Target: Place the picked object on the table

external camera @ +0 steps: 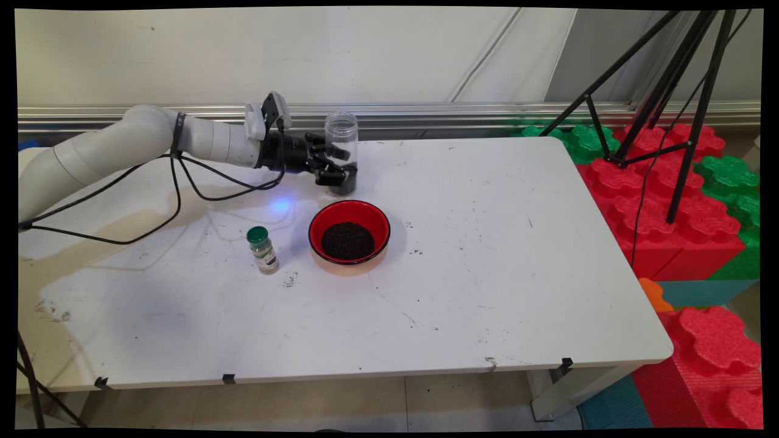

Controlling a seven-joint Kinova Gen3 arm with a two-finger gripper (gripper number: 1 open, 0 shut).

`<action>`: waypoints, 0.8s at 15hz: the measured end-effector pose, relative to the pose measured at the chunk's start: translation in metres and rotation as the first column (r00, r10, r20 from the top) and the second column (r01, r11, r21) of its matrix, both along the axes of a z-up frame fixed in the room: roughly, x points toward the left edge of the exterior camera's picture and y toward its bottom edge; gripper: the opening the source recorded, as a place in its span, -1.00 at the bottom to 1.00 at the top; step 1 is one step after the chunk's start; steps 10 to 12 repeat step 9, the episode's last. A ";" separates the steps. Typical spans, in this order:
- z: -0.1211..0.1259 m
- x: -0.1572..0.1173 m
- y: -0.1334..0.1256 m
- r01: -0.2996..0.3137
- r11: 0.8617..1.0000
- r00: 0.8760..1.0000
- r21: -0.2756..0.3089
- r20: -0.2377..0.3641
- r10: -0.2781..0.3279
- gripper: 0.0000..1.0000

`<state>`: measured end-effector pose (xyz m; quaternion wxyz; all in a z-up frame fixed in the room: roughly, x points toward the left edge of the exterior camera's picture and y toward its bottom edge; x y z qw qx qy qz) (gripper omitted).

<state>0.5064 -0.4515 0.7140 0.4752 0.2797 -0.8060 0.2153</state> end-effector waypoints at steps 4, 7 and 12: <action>-0.004 0.001 0.002 0.005 1.000 1.000 0.001 0.006 -0.005 -1.00; -0.006 0.002 0.003 0.007 1.000 1.000 0.001 0.008 -0.007 1.00; -0.007 0.003 0.004 0.008 1.000 1.000 -0.001 0.009 -0.008 1.00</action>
